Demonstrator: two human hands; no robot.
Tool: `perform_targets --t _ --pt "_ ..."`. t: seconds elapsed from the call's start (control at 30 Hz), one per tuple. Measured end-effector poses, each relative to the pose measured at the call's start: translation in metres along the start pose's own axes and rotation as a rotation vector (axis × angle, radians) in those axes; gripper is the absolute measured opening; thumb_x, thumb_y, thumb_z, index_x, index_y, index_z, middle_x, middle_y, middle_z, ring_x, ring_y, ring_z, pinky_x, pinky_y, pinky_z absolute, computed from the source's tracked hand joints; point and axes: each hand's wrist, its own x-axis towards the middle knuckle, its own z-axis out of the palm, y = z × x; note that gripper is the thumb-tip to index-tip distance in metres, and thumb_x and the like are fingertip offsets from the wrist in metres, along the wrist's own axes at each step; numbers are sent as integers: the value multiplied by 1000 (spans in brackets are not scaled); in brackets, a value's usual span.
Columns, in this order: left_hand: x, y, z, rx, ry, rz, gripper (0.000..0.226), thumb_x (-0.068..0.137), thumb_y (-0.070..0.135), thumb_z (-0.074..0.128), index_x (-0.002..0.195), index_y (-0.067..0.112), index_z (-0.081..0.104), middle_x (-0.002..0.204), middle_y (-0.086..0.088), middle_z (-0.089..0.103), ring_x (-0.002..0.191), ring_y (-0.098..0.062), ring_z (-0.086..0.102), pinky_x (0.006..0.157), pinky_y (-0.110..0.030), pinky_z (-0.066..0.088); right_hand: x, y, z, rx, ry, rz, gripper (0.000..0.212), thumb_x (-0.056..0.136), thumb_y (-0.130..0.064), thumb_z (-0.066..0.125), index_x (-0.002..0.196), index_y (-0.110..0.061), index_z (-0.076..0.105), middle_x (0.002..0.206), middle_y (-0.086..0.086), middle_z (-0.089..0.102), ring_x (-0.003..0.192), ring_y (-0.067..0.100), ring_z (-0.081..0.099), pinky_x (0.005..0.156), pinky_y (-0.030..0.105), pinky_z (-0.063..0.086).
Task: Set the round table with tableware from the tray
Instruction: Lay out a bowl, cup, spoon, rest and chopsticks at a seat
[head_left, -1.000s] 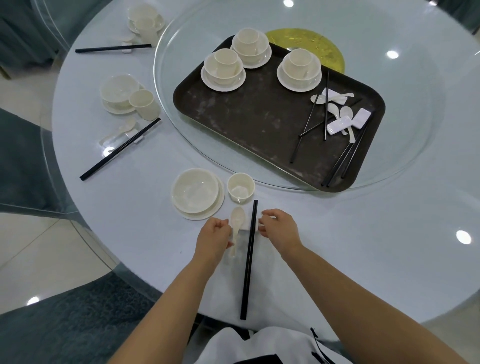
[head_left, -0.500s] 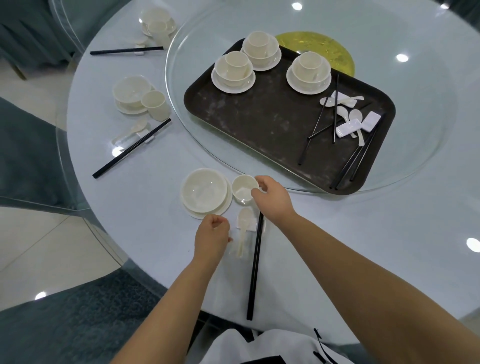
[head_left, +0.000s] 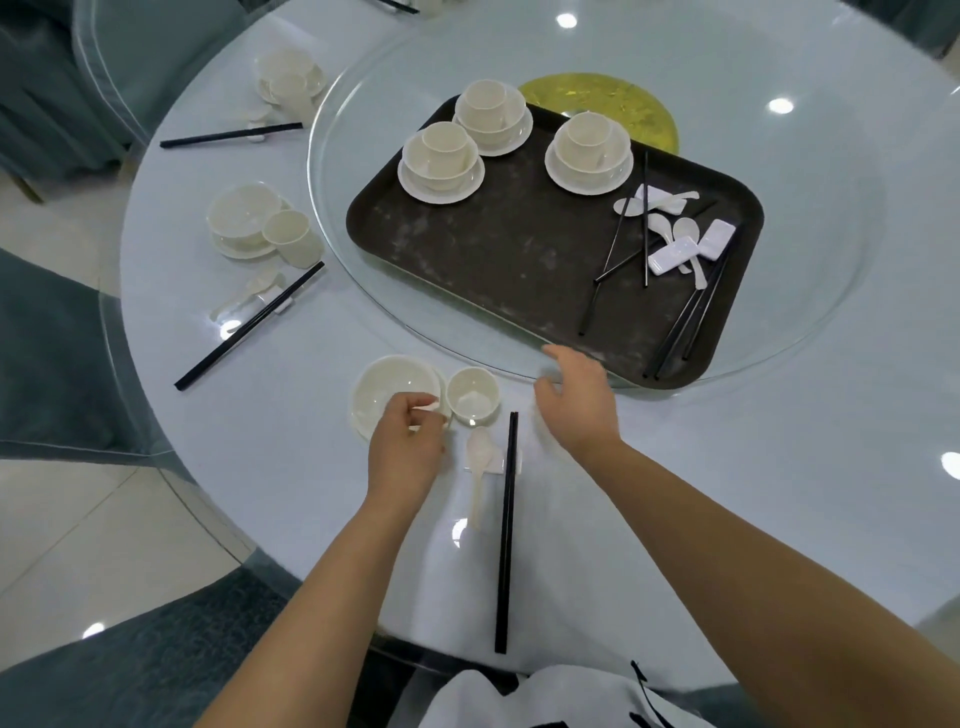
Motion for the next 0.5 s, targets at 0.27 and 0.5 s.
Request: perform_targets --t 0.27,0.5 --pt "20 51 17 105 -48 172 15 92 22 53 95 36 58 97 7 67 90 -20 66 81 -32 51 8 49 -30 -718 -343 -136 70 100 -28 34 155 -10 -7 163 6 -12 151 22 -6 123 40 2" --pt "20 76 44 328 -118 320 18 96 27 52 112 26 61 105 9 63 96 -10 58 83 -25 44 9 63 -35 -708 -331 -121 74 99 -25 37 155 -12 -9 163 4 -14 151 21 -8 122 42 2"
